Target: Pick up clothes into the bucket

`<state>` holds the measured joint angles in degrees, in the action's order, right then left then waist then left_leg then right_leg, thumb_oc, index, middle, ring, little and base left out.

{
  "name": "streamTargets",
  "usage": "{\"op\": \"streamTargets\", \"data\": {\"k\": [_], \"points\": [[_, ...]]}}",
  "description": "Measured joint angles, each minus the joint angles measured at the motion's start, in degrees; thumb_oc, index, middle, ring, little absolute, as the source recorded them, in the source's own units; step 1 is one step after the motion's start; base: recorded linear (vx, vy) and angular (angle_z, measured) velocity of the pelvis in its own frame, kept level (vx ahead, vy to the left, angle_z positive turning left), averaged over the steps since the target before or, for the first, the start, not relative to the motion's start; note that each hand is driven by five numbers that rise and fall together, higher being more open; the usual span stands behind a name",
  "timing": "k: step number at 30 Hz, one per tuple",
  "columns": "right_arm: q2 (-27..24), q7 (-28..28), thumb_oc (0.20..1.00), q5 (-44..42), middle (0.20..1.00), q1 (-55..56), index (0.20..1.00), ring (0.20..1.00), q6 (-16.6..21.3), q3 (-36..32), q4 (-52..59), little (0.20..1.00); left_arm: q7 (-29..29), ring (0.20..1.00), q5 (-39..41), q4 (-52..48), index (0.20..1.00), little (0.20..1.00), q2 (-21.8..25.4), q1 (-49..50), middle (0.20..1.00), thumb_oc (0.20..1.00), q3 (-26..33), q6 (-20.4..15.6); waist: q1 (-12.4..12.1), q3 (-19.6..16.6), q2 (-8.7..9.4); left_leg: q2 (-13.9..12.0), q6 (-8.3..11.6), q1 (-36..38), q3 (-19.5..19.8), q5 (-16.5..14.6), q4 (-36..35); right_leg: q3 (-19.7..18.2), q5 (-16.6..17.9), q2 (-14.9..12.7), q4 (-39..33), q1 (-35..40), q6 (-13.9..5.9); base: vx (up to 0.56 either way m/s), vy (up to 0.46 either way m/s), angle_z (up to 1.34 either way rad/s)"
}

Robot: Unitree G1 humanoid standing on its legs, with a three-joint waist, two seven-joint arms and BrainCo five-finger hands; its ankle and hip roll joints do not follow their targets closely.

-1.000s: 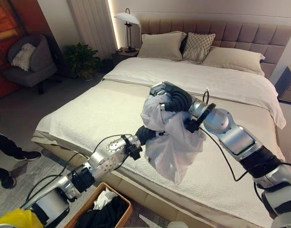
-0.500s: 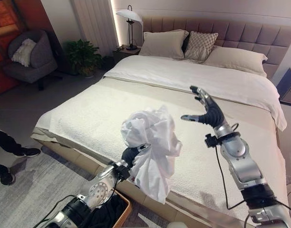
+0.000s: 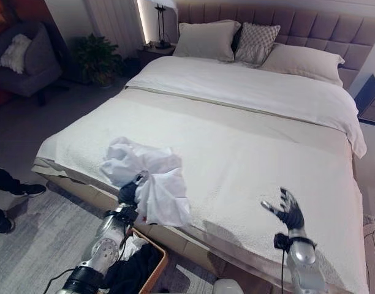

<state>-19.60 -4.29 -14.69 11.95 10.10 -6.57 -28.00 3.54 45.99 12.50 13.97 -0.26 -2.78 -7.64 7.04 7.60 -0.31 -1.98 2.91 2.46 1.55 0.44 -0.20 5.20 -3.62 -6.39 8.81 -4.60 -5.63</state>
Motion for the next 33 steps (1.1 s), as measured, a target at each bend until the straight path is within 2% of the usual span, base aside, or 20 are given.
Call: {"op": "streamTargets", "data": {"k": [4, 9, 12, 18, 20, 23, 26, 28, 31, 33], "points": [[1.1, -0.5, 1.0, 2.9, 1.0, 1.2, 1.0, 1.0, -0.4, 1.5, -12.5, 1.0, -6.0, 0.2, -9.7, -0.3, 0.2, 0.2, 2.4, 2.5, 0.2, 0.2, 7.5, -4.4, -0.2, 3.0, 1.0, 0.1, 0.1, -2.6, -0.1, -0.1, 1.2, -0.3, -0.3, -0.1, 1.9, -2.9, 0.18, -0.08, 0.003, -0.02], [1.2, -1.5, 1.0, 6.1, 1.0, 0.9, 1.0, 1.0, -0.1, 2.3, -20.6, 1.0, -12.2, 0.2, -17.9, -0.1, 0.2, 0.2, 5.1, 5.1, 0.2, 0.2, 11.5, -7.2, -0.7, 6.7, 1.81, 0.3, 0.39, -5.8, -0.1, -0.3, 3.6, -0.6, -0.3, -0.2, 3.8, -5.9, 0.21, -0.07, 0.01, -0.01], [0.4, -2.7, 1.0, 9.6, 1.0, 0.2, 1.0, 1.0, 0.2, 3.0, -22.8, 1.0, -16.8, 0.2, -29.0, 1.1, 0.2, 0.2, 9.7, 6.9, 0.2, 0.2, 11.5, -7.9, -1.5, 9.0, 2.1, 0.2, 0.86, -8.0, 0.0, -0.7, 5.2, -0.8, -0.4, -0.2, 5.0, -7.9, 0.29, -0.05, 0.012, -0.03], [-0.8, -3.9, 1.0, 10.6, 1.0, -1.7, 1.0, 1.0, 2.3, 3.2, -22.1, 1.0, -23.2, 0.2, -39.1, 10.0, 0.2, 0.2, 11.9, 6.9, 0.2, 0.2, 10.9, -8.8, -1.7, 12.6, 2.15, 0.2, 0.84, -13.8, 0.2, -1.8, 9.7, -0.9, -0.7, -0.3, 8.3, -13.1, 0.76, -0.07, 0.006, 0.03], [-1.8, -4.4, 1.0, 10.6, 1.0, -3.5, 1.0, 1.0, 3.1, 4.2, -21.5, 1.0, -24.8, 0.2, -40.8, 14.7, 0.2, 0.2, 12.0, 4.8, 0.2, 0.2, 10.3, -8.7, -1.6, 15.1, 2.42, 0.4, 1.05, -17.0, 0.2, -2.1, 12.5, -1.1, -0.7, -0.5, 10.3, -16.0, 0.88, -0.07, 0.002, 0.01], [-2.3, -5.6, 1.0, 10.5, 1.0, -4.9, 1.0, 1.0, 3.6, 6.3, -19.6, 1.0, -26.8, 0.2, -42.1, 15.6, 0.2, 0.2, 12.6, 4.2, 0.2, 0.2, 8.4, -7.8, -1.6, 17.5, 3.0, 0.4, 1.16, -20.8, 0.3, -3.3, 16.2, -1.4, -1.1, -0.3, 12.7, -19.1, 1.36, -0.11, 0.004, -0.02], [-3.6, -6.6, 1.0, 10.5, 1.0, -7.0, 1.0, 1.0, 4.9, 8.5, -15.2, 1.0, -28.9, 0.2, -45.4, 17.4, 0.2, 0.2, 13.9, -0.4, 0.2, 0.2, 7.1, -7.6, -1.6, 22.9, 3.52, 0.4, 1.24, -27.0, 1.0, -4.9, 22.4, -1.5, -1.7, -0.1, 17.2, -24.3, 2.32, -0.13, -0.006, 0.05], [-3.4, -7.1, 1.0, 10.1, 1.0, -8.3, 1.0, 1.0, 5.0, 9.3, -14.8, 1.0, -29.6, 0.2, -45.4, 18.9, 0.2, 0.2, 14.1, -2.2, 0.2, 0.2, 5.9, -6.6, -1.5, 23.4, 4.07, 0.3, 1.5, -30.0, 1.6, -5.5, 25.3, -1.6, -1.9, 0.2, 19.2, -26.8, 2.61, -0.11, -0.016, 0.02], [-5.0, -8.0, 1.0, 8.5, 1.0, -8.5, 1.0, 1.0, 5.9, 10.3, -11.0, 1.0, -30.8, 0.2, -47.4, 20.5, 0.2, 0.2, 16.9, -4.7, 0.2, 0.2, 4.4, -6.4, -1.2, 23.5, 4.47, 0.2, 1.3, -37.9, 2.3, -7.6, 32.1, -1.7, -3.7, 0.2, 25.1, -34.1, 3.61, -0.06, -0.01, 0.01], [-5.7, -8.4, 1.0, 8.2, 1.0, -9.6, 1.0, 1.0, 5.9, 10.7, -10.6, 1.0, -31.0, 0.2, -47.5, 22.3, 0.2, 0.2, 18.5, -6.4, 0.2, 0.2, 4.1, -5.2, -0.8, 23.5, 5.09, 0.2, 1.43, -41.9, 2.8, -8.1, 34.7, -1.6, -4.0, 0.3, 27.4, -38.0, 3.55, -0.04, -0.004, 0.02]]}}
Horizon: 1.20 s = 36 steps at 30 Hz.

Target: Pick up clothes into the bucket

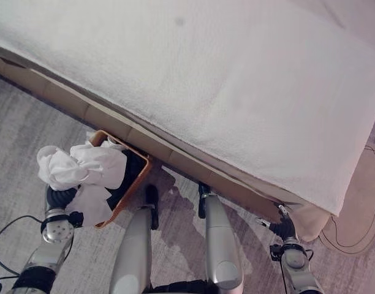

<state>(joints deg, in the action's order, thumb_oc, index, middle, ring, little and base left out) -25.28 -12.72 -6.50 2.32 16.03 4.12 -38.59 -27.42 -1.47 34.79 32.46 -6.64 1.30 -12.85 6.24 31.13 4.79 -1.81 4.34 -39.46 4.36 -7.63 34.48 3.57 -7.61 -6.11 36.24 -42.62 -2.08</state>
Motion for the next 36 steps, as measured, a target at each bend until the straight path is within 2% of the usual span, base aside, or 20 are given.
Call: {"op": "streamTargets", "data": {"k": [3, 6, 7, 11, 20, 21, 22, 23, 24, 25, 26, 36], "points": [[-0.8, -1.0, 1.0, -2.1, 1.0, -0.3, 1.0, 1.0, 0.0, 0.3, 0.9, 1.0, -0.9, 0.2, 0.7, 4.7, 0.2, 0.2, 0.8, -3.1, 0.2, 0.2, -0.1, 1.2, 0.7, -0.1, 0.63, 0.1, 0.25, -6.4, 0.8, -1.2, 4.6, 0.1, -0.7, 0.1, 3.7, -5.9, 0.23, -0.02, -0.003, 0.0], [-1.6, -1.9, 1.0, -2.2, 1.0, -0.2, 1.0, 1.0, 0.0, 1.1, 2.3, 1.0, -1.4, 0.2, 2.8, 5.4, 0.2, 0.2, 1.6, -4.8, 0.2, 0.2, 0.0, 2.5, 1.1, 0.0, 1.22, 0.0, 0.25, -13.0, 1.3, -1.5, 8.5, 0.0, -0.7, 0.3, 6.7, -12.1, 0.3, -0.03, -0.017, -0.05], [-1.3, -2.1, 1.0, -2.2, 1.0, -0.7, 1.0, 1.0, -0.1, 1.2, 1.8, 1.0, -1.5, 0.2, 3.0, 6.2, 0.2, 0.2, 2.0, -5.9, 0.2, 0.2, 0.0, 3.3, 1.3, 0.1, 2.02, -0.2, 0.35, -15.0, 1.7, -1.6, 9.4, 0.1, -0.7, 0.4, 7.6, -14.1, 0.21, 0.0, 0.0, 0.0], [-1.9, -2.8, 1.0, -3.1, 1.0, -0.8, 1.0, 1.0, -0.1, 1.6, 2.4, 1.0, -2.4, 0.2, 3.3, 6.2, 0.2, 0.2, 4.5, -6.8, 0.2, 0.2, -0.1, 4.6, 2.2, -0.2, 2.96, -0.1, 0.52, -19.7, 2.6, -1.7, 11.7, 0.7, -0.7, 0.7, 8.7, -18.0, 0.21, 0.0, -0.002, 0.01], [-2.5, -2.9, 1.0, -3.8, 1.0, -1.3, 1.0, 1.0, -0.1, 5.1, 2.1, 1.0, -4.2, 0.2, 3.3, 7.1, 0.2, 0.2, 9.1, -8.9, 0.2, 0.2, 0.0, 7.0, 2.2, -0.2, 3.02, 0.1, -0.07, -23.3, 4.2, -1.4, 11.8, 1.9, -0.8, 0.9, 6.9, -20.6, -0.68, 0.01, 0.001, -0.03], [-2.6, -2.9, 1.0, -4.0, 1.0, -1.7, 1.0, 1.0, -0.1, 5.3, 2.1, 1.0, -4.3, 0.373, 3.3, 7.5, 0.373, 0.373, 9.2, -8.9, 0.373, 0.373, 0.0, 7.1, 2.1, -0.2, 3.02, -0.3, -0.24, -23.3, 4.5, -1.3, 11.7, 2.0, -0.6, 1.0, 6.9, -20.6, -1.29, 0.01, 0.019, -0.2], [-2.3, -2.8, 1.0, -4.3, 1.0, -1.9, 1.0, 1.0, -0.1, 5.9, 2.3, 1.0, -4.3, 1.0, 3.3, 7.5, 1.0, 1.0, 9.6, -8.7, 1.0, 1.0, 0.1, 7.2, 1.5, -0.3, 3.14, -1.6, -0.56, -23.7, 3.7, -1.2, 11.6, 1.2, -2.5, 1.4, 14.5, -22.2, -0.64, 0.0, 0.015, 0.07], [-2.0, -2.8, 1.0, -4.3, 1.0, -1.6, 1.0, 1.0, -0.2, 5.9, 2.2, 1.0, -4.3, 1.0, 3.3, 7.1, 1.0, 1.0, 10.0, -8.6, 1.0, 1.0, 0.0, 7.1, 2.1, -0.4, 3.34, -1.3, -0.5, -24.0, 3.3, -1.2, 11.8, 0.9, -4.5, 0.9, 17.3, -21.2, -0.48, 0.01, 0.025, 0.33], [-1.8, -2.8, 1.0, -4.4, 1.0, -1.8, 1.0, 1.0, -0.2, 5.8, 2.0, 1.0, -4.6, 1.0, 3.3, 6.8, 1.0, 1.0, 10.5, -9.3, 1.0, 1.0, -0.1, 7.2, 2.6, -0.8, 3.88, -0.1, -0.16, -25.1, 3.3, -1.2, 13.7, 0.4, -7.5, 0.4, 15.0, -20.6, -0.83, 0.0, 0.018, 0.32], [-2.0, -2.8, 1.0, -4.4, 1.0, -2.4, 1.0, 1.0, -0.2, 5.8, 2.1, 1.0, -4.7, 1.0, 3.3, 7.3, 1.0, 1.0, 10.5, -9.3, 1.0, 1.0, 0.0, 7.4, 2.2, -0.8, 3.92, 0.1, -0.19, -25.1, 3.5, -1.2, 15.8, 0.7, -7.5, 0.3, 14.7, -20.8, -0.87, 0.0, 0.038, 0.08], [-2.0, -2.7, 1.0, -4.4, 1.0, -3.5, 1.0, 1.0, -0.2, 5.8, 2.2, 1.0, -4.7, 1.0, 3.3, 8.5, 1.0, 1.0, 10.5, -9.2, 1.0, 1.0, 0.0, 7.9, 2.2, -0.8, 3.89, -0.1, -0.02, -24.2, 3.4, -3.2, 15.3, 0.7, -7.3, 0.5, 14.6, -20.8, -0.74, 0.0, 0.02, -0.07], [-2.0, -2.0, 1.0, -4.4, 1.0, -3.6, 1.0, 1.0, -0.2, 6.7, 2.0, 1.0, -4.8, 1.0, 2.2, 7.3, 1.0, 1.0, 10.4, -8.5, 1.0, 1.0, 0.3, 9.6, 2.2, -0.8, 3.92, -0.2, -0.18, -20.0, 1.9, -3.2, 13.6, 0.0, -5.4, 0.5, 12.5, -17.0, -0.31, 0.0, 0.016, -0.02]]}}
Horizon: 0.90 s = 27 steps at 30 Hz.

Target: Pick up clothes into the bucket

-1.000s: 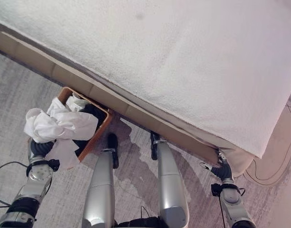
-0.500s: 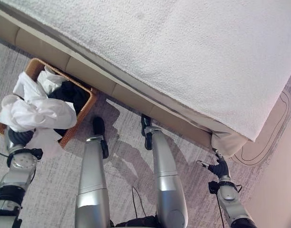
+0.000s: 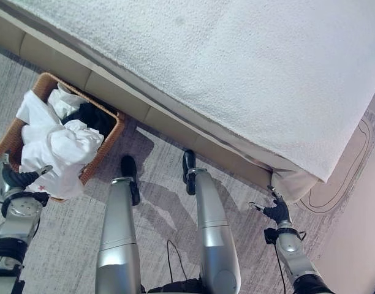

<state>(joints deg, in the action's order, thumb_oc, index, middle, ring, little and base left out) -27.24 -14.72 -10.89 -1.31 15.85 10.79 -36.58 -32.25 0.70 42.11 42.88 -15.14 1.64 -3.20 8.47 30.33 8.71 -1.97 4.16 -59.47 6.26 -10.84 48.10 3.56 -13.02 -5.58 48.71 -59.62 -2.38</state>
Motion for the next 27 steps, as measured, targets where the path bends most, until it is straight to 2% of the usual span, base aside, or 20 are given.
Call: {"op": "streamTargets", "data": {"k": [8, 14, 16, 19, 22, 25, 27], "points": [[2.2, 0.5, 1.0, 0.2, 1.0, 0.0, 1.0, 1.0, -0.7, 0.0, -0.3, 1.0, 0.1, 1.0, -0.1, -2.9, 1.0, 1.0, -2.0, 4.5, 1.0, 1.0, 0.2, 0.2, -0.6, 0.0, -0.07, -0.2, -1.0, 7.6, -1.6, 0.8, -6.6, -0.8, 1.6, 0.0, -5.1, 6.1, -0.01, -0.02, 0.009, -0.04], [3.6, 0.4, 1.0, 0.3, 1.0, -0.4, 1.0, 1.0, -1.6, -0.6, -2.6, 1.0, 0.2, 1.0, 0.0, -4.7, 1.0, 1.0, -5.0, 5.0, 1.0, 1.0, 0.6, 0.1, -2.9, 0.3, -0.45, -0.1, -0.38, 14.4, -3.1, 3.6, -13.3, -1.0, 3.8, -0.2, -10.1, 11.8, -0.2, -0.03, 0.015, 0.0], [5.1, 0.3, 1.0, 1.2, 1.0, -2.1, 1.0, 1.0, -2.6, -1.1, -5.2, 1.0, 0.9, 1.0, 0.5, -8.6, 1.0, 1.0, -8.8, 6.4, 1.0, 1.0, 1.8, -1.7, -3.6, 0.4, -1.1, 0.3, -0.72, 19.5, -3.9, 5.3, -18.4, -1.1, 4.8, -0.9, -14.0, 16.1, -0.45, -0.03, 0.04, 0.05], [5.8, 0.3, 1.0, 1.3, 1.0, -3.2, 1.0, 1.0, -2.9, -1.2, -6.4, 1.0, 2.9, 1.0, 4.8, -8.5, 1.0, 1.0, -11.9, 7.3, 1.0, 1.0, 1.7, -3.6, -4.2, 0.4, -1.6, 0.3, -1.04, 24.7, -4.6, 5.7, -21.1, -1.4, 5.1, -1.0, -16.3, 20.8, -0.65, 0.01, 0.02, -0.06], [5.9, 0.1, 1.0, 1.3, 1.0, -3.9, 1.0, 1.0, -3.3, -1.7, -8.6, 1.0, 9.7, 1.0, 16.9, -6.4, 1.0, 1.0, -17.2, 7.4, 1.0, 1.0, 0.6, -8.5, -4.6, 0.3, -4.01, 0.8, -1.33, 33.3, -5.2, 6.8, -26.1, -1.4, 5.8, -1.5, -20.7, 29.3, -1.43, 0.04, 0.013, 0.0], [6.1, 0.6, 1.0, 1.3, 1.0, -4.2, 1.0, 1.0, -3.4, -2.8, -10.7, 1.0, 14.7, 1.0, 21.7, -4.3, 1.0, 1.0, -18.7, 8.0, 1.0, 1.0, -1.1, -9.8, -4.6, 0.1, -5.67, 1.1, -1.62, 38.9, -5.8, 7.6, -29.7, -1.4, 6.2, -1.8, -23.2, 34.1, -1.68, 0.08, -0.03, -0.03], [6.6, 1.5, 1.0, 1.8, 1.0, -4.8, 1.0, 1.0, -3.9, -3.4, -14.3, 1.0, 18.3, 1.0, 24.6, -0.3, 1.0, 1.0, -21.3, 8.0, 1.0, 1.0, -1.4, -9.9, -4.5, -0.1, -7.15, 1.0, -1.38, 46.4, -6.2, 8.7, -34.7, -1.4, 6.9, -1.8, -26.7, 40.9, -2.06, 0.14, -0.029, -0.06]]}}
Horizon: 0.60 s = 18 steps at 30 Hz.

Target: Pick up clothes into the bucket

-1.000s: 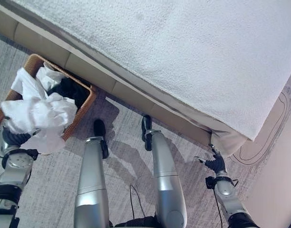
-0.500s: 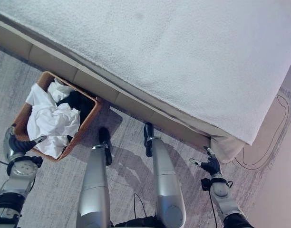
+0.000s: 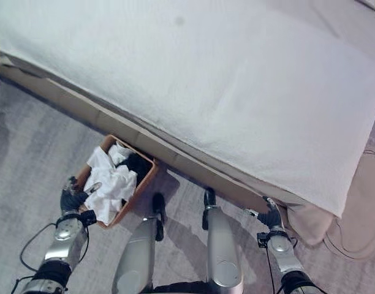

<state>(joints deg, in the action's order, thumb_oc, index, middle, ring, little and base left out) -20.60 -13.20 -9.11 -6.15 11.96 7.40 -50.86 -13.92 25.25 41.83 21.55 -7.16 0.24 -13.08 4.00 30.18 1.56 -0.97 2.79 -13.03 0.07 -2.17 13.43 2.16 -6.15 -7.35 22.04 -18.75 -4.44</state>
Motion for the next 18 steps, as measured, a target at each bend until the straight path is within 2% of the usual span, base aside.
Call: {"op": "streamTargets", "data": {"k": [5, 7, 8, 10, 14, 18], "points": [[-0.4, 2.1, 1.0, 1.7, 1.0, 2.4, 1.0, 1.0, -0.2, -0.2, -2.0, 1.0, 4.4, 1.0, 0.3, 0.7, 1.0, 1.0, -3.2, 1.9, 1.0, 1.0, -1.5, -0.1, 0.1, -4.8, -2.96, -0.1, 0.0, 5.0, 0.0, 1.4, -5.3, 0.4, 0.2, 0.3, -3.1, 4.1, -0.26, 0.14, -0.038, 0.01], [0.1, 3.2, 1.0, 1.7, 1.0, 3.4, 1.0, 1.0, -1.0, -0.6, -3.6, 1.0, 5.6, 1.0, 0.2, 2.6, 1.0, 1.0, -4.9, 2.9, 1.0, 1.0, -1.5, 0.0, 0.2, -7.3, -3.8, -0.3, 0.05, 7.5, 0.1, 1.9, -6.6, 0.6, 0.1, 0.5, -4.1, 6.4, -0.23, 0.12, -0.032, -0.01], [0.4, 4.2, 1.0, 1.5, 1.0, 4.4, 1.0, 1.0, -1.1, -1.1, -4.6, 1.0, 5.8, 1.0, 0.1, 4.3, 1.0, 1.0, -6.0, 3.6, 1.0, 1.0, -1.6, 0.0, 0.3, -9.7, -4.31, -0.6, 0.15, 8.7, 0.0, 1.8, -7.4, 0.8, -0.2, 0.7, -4.9, 7.7, -0.11, 0.1, -0.011, 0.0], [0.8, 5.5, 1.0, 0.9, 1.0, 5.4, 1.0, 1.0, -1.1, -1.2, -6.1, 1.0, 6.9, 1.0, -1.1, 6.9, 1.0, 1.0, -6.6, 4.8, 1.0, 1.0, -2.7, 0.4, 0.3, -13.0, -4.53, -0.9, 0.14, 10.2, 0.0, 1.8, -8.6, 0.8, -0.6, 1.0, -5.5, 8.8, 0.01, 0.13, -0.031, -0.01], [2.1, 7.9, 1.0, 0.4, 1.0, 6.5, 1.0, 1.0, -2.2, -2.2, -9.0, 1.0, 8.6, 1.0, -5.0, 11.4, 1.0, 1.0, -8.3, 7.2, 1.0, 1.0, -3.7, 1.5, 1.3, -17.1, -4.62, -1.4, 0.15, 13.7, 0.2, 1.8, -10.5, 1.6, -1.2, 1.4, -6.5, 12.2, 0.19, 0.12, -0.049, 0.06], [2.7, 9.5, 1.0, -0.2, 1.0, 8.0, 1.0, 1.0, -3.2, -2.2, -12.3, 1.0, 9.4, 1.0, -8.7, 18.0, 1.0, 1.0, -9.9, 8.5, 1.0, 1.0, -3.8, 2.9, 1.4, -21.2, -4.84, -1.9, 0.18, 15.9, 0.2, 1.8, -11.8, 1.8, -1.4, 1.9, -8.2, 14.6, 0.14, 0.08, -0.054, 0.02]]}}
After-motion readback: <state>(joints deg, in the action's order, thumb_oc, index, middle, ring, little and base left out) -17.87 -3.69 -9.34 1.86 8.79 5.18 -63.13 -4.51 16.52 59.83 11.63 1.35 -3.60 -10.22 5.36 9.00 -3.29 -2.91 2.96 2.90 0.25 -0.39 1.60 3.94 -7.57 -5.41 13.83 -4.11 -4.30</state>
